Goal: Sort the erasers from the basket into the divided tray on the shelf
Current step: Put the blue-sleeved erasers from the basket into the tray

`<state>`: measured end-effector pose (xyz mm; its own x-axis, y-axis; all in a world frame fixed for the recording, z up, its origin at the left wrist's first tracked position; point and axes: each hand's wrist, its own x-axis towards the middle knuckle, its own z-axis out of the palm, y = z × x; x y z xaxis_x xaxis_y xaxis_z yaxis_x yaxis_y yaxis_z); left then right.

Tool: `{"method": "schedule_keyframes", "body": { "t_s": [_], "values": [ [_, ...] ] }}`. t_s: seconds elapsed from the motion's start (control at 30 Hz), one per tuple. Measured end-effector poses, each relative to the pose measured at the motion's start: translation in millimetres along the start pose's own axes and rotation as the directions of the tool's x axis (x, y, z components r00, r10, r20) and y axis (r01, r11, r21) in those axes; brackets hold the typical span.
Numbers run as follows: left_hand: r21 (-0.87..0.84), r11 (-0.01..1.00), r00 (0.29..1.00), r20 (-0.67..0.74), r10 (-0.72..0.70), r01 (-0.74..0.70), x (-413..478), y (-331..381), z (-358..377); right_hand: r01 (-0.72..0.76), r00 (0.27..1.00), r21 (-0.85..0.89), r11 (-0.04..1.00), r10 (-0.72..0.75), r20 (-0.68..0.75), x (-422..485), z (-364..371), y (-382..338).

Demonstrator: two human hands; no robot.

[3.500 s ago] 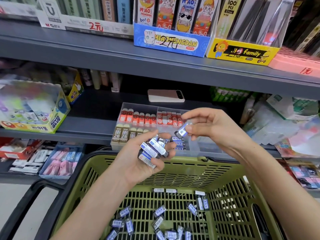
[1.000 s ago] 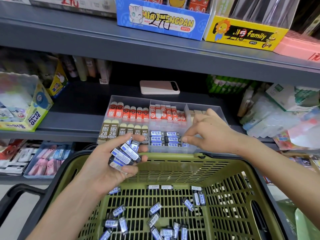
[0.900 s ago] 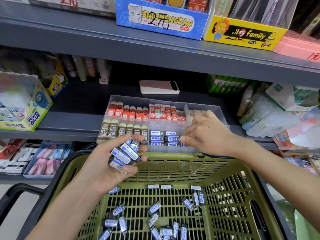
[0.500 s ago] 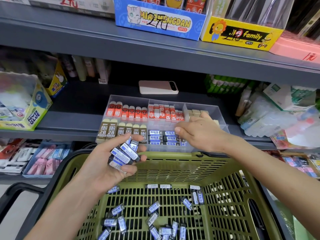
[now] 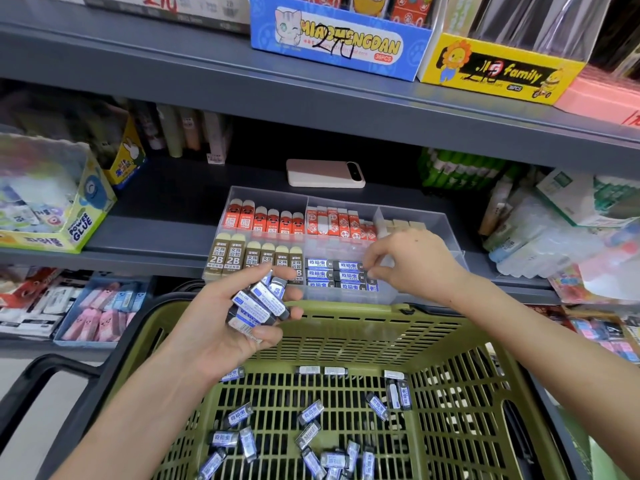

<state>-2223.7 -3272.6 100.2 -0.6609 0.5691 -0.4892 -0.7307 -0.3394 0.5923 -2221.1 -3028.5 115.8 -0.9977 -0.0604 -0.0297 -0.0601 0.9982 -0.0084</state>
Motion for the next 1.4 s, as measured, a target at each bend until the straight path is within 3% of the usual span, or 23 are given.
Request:
{"method": "schedule_keyframes", "body": {
  "t_s": [0.13, 0.2, 0.3, 0.37, 0.43, 0.47, 0.57, 0.67, 0.73, 0.83, 0.93, 1.07, 1.23, 1.4],
  "values": [
    [-0.006, 1.0, 1.0, 0.005, -0.004, 0.004, 0, 0, 0, 0.007, 1.0, -0.161, 0.987, -0.003, 0.022, 4, 6, -8],
    [-0.011, 1.0, 1.0, 0.012, 0.001, 0.0, 0, 0, 0, -0.003, 1.0, -0.14, 0.99, 0.004, 0.012, 5, 4, -9],
    [-0.017, 1.0, 1.0, 0.017, 0.004, -0.004, 0, 0, 0, -0.045, 0.998, 0.185, 0.982, 0.054, -0.045, 2, -11, -16],
    [-0.023, 1.0, 1.0, 0.014, 0.005, -0.005, 0, -1, 2, 0.025, 0.999, 0.541, 0.841, 0.002, -0.049, -3, -23, -33],
    [-0.031, 1.0, 1.0, 0.004, 0.002, -0.002, 0, -2, 3, 0.121, 0.992, 0.685, 0.718, -0.119, -0.051, -11, -32, -57],
    [-0.042, 0.999, 1.0, 0.0, 0.003, -0.003, 0, -2, 3, 0.151, 0.986, 0.687, 0.711, -0.163, -0.048, -14, -33, -69],
    [-0.079, 0.996, 0.999, 0.01, 0.033, -0.032, -1, -2, 5, 0.222, 0.974, 0.527, 0.82, -0.212, -0.081, -17, -29, -94],
    [-0.016, 0.996, 0.996, 0.009, 0.093, -0.093, -3, -3, 6, 0.235, 0.97, 0.525, 0.818, -0.228, -0.078, -14, -31, -105],
    [0.052, 0.99, 0.992, 0.008, 0.128, -0.129, -5, -3, 6, 0.185, 0.972, 0.629, 0.755, -0.235, -0.003, -14, -33, -105],
    [0.09, 0.984, 0.988, 0.007, 0.154, -0.154, -6, -1, 6, 0.084, 0.967, 0.84, 0.536, -0.249, 0.062, -14, -40, -97],
    [0.087, 0.982, 0.985, -0.012, 0.17, -0.168, -5, 2, 2, 0.003, 0.999, 0.929, 0.37, -0.041, 0.013, -9, -41, -76],
    [0.01, 0.984, 0.984, -0.014, 0.177, -0.177, -4, 5, 0, -0.248, 0.961, 0.86, 0.447, 0.229, 0.158, 1, -21, -57],
    [-0.053, 0.98, 0.981, -0.02, 0.191, -0.192, -2, 6, 1, -0.395, 0.908, 0.864, 0.312, 0.278, 0.314, 6, 1, -50],
    [-0.102, 0.976, 0.982, -0.012, 0.191, -0.191, -4, 7, 1, -0.415, 0.909, 0.767, 0.49, 0.264, 0.323, 10, 8, -50]
  ]
}}
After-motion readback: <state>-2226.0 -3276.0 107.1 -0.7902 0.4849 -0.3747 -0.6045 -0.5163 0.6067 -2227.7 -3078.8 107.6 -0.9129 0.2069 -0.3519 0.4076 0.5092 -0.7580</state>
